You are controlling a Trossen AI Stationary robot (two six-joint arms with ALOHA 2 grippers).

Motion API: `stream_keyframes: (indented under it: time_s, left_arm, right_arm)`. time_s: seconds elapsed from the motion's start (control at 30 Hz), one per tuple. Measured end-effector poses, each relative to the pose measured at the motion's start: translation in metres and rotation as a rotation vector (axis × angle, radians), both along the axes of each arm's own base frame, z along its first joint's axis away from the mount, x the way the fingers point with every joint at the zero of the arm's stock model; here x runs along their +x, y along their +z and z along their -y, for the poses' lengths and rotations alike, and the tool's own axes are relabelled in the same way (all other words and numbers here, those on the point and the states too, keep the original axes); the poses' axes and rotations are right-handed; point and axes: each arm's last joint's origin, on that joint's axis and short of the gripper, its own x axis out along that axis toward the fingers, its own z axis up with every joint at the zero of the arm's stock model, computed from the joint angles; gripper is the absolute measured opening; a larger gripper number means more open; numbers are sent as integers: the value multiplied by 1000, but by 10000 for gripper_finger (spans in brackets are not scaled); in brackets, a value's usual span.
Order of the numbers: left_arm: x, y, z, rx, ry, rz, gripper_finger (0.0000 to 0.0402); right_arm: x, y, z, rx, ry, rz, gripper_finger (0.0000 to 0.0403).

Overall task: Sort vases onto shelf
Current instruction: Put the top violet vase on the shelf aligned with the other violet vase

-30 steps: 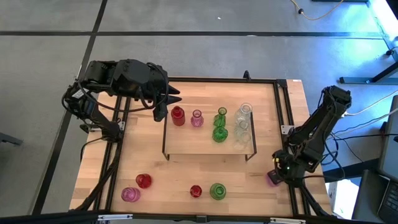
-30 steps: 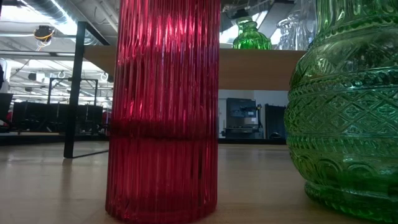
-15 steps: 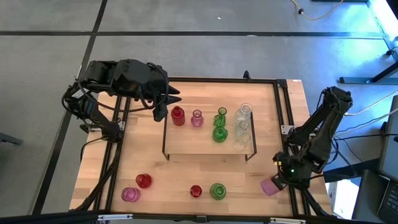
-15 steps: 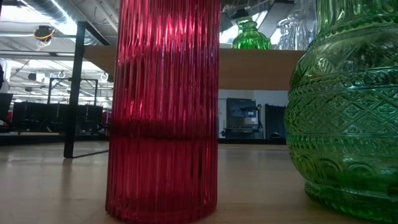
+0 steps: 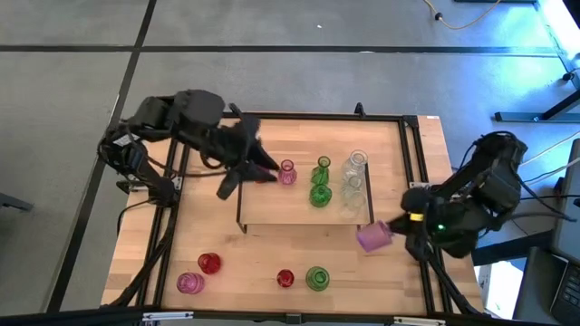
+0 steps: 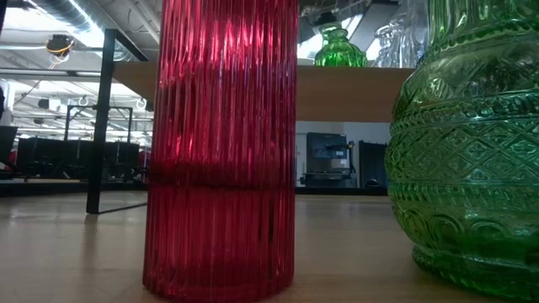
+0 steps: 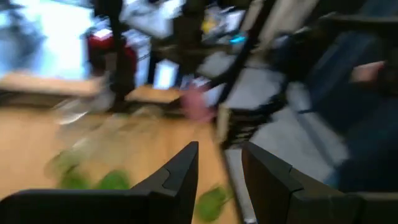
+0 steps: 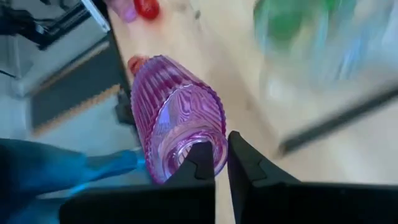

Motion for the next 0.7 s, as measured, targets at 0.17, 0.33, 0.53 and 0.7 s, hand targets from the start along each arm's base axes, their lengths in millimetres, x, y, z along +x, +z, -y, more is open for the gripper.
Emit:
stream_keyframes:
  time_s: [0.17,0.33,0.53,0.7]
  left_arm:
    - [15,-7,6,-13,-86,-4,122]
    - [24,-14,5,-20,-115,-38,157]
    - [51,-30,10,-171,-307,-91,220]
    - [74,-45,11,-221,-267,-144,255]
  right_arm:
    - [36,13,2,-181,139,7,0]
    - [62,18,-4,-246,285,72,0]
    - [83,26,3,-311,338,200,0]
    - [98,29,17,-348,326,243,0]
